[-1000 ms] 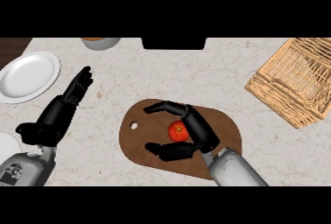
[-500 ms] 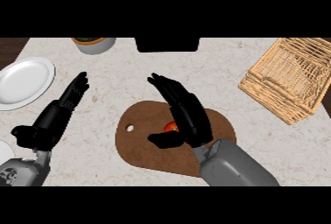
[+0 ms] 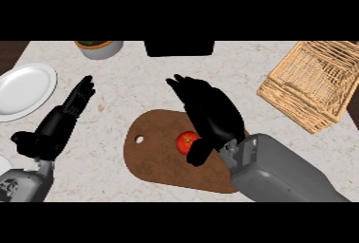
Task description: Pick the tomato from the cutting board and place it in the basket
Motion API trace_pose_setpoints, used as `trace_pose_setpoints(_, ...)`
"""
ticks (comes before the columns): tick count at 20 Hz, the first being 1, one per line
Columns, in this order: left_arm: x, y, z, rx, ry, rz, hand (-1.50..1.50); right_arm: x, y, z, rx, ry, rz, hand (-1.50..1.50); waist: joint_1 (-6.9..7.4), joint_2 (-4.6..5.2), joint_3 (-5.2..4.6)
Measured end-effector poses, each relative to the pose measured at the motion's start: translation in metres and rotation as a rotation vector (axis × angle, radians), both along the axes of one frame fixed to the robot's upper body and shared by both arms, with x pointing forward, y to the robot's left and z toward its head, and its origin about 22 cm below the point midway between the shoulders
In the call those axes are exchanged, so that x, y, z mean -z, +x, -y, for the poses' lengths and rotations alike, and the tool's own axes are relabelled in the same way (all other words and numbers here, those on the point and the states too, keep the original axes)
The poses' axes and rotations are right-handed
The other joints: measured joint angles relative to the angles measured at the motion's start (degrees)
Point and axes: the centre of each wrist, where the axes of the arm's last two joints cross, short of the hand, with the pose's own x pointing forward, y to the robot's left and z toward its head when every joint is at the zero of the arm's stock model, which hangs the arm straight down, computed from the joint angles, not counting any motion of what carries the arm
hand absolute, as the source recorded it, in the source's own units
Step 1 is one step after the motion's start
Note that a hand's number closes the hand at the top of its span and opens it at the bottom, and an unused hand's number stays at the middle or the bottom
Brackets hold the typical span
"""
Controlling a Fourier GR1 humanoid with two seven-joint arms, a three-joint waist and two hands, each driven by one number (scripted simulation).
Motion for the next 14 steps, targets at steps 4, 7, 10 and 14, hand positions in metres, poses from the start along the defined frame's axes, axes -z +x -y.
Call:
trace_pose_setpoints(4, 0.001, -0.001, 0.000, 0.009, -0.005, 0.005, 0.00, -0.035, -0.013, 0.012, -0.016, -0.054, -0.101, -1.50, 0.48, 0.32, 0.11)
trace_pose_setpoints(7, 0.003, -0.001, 0.004, 0.016, -0.001, 0.010, 0.00, -0.060, -0.025, 0.028, -0.039, -0.018, -0.119, -1.50, 0.67, 0.47, 0.15)
trace_pose_setpoints(10, 0.002, 0.000, -0.001, 0.020, -0.003, 0.011, 0.00, -0.067, -0.035, 0.045, -0.043, 0.004, -0.129, -1.50, 0.93, 0.62, 0.18)
trace_pose_setpoints(14, 0.001, -0.001, 0.001, 0.030, -0.006, 0.015, 0.00, -0.066, -0.045, 0.056, -0.037, 0.006, -0.123, -1.50, 1.40, 0.79, 0.21)
